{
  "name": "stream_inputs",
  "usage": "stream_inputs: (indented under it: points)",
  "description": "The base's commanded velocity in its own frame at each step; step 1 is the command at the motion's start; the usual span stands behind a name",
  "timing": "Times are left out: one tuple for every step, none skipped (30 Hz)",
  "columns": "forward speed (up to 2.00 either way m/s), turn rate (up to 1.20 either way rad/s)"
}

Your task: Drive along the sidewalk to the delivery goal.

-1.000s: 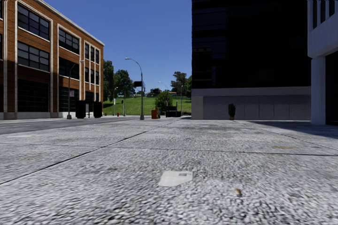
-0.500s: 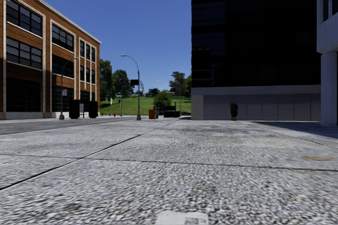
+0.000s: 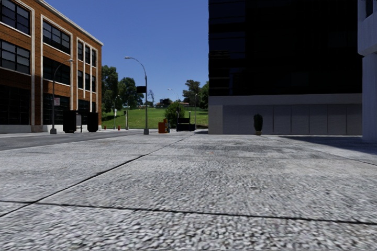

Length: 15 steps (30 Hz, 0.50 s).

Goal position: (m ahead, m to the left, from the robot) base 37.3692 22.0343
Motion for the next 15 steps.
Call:
stream_inputs:
  points:
    - [2.0,0.0]
    - [2.0,0.0]
    - [2.0,0.0]
    - [2.0,0.0]
    - [2.0,0.0]
    - [2.0,0.0]
    - [2.0,0.0]
    - [2.0,-0.02]
    - [2.0,-0.05]
    - [2.0,-0.07]
    - [2.0,-0.07]
    - [2.0,-0.07]
    - [2.0,-0.08]
    - [2.0,-0.08]
    - [2.0,-0.08]
